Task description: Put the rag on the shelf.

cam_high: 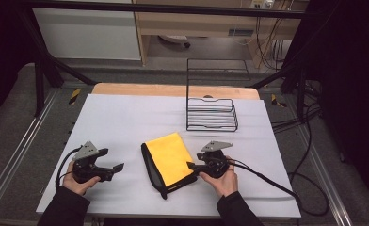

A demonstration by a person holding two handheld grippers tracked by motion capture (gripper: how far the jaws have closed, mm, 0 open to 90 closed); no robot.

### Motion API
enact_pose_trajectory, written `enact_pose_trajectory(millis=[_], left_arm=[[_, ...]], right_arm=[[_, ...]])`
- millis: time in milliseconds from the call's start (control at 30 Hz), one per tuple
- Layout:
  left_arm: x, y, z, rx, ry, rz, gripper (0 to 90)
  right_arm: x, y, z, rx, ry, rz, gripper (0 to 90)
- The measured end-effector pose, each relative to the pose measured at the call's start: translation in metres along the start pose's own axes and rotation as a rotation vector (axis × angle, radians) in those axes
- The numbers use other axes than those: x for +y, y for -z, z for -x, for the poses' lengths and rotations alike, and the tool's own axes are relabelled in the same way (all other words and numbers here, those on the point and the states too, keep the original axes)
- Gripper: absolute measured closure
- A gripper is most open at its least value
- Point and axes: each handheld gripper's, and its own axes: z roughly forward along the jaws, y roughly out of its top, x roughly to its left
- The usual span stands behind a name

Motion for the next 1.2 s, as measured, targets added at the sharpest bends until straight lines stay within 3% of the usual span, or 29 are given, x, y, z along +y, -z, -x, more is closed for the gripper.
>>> enact_pose_trajectory(millis=[133,300,467,567,967,1200], left_arm=[[0.000,0.000,0.000,-0.002,-0.003,0.001,8.5],[0.000,0.000,0.000,-0.004,-0.002,-0.002,8.5],[0.000,-0.001,0.001,-0.006,-0.004,-0.005,8.7],[0.000,-0.001,0.002,-0.006,-0.009,-0.007,8.7],[0.000,-0.001,0.003,-0.011,-0.008,-0.010,8.7],[0.000,-0.002,0.005,-0.015,-0.014,-0.016,8.7]], right_arm=[[0.007,-0.021,0.014,0.007,-0.009,-0.035,48.1],[0.002,-0.044,0.024,0.053,0.005,-0.093,51.0],[0.000,-0.044,0.022,0.110,-0.022,-0.109,72.5],[0.000,-0.042,0.021,0.113,-0.045,-0.115,82.1],[-0.009,-0.013,-0.007,-0.027,-0.154,-0.113,84.4],[-0.027,0.000,-0.015,-0.050,-0.172,-0.080,82.9]])
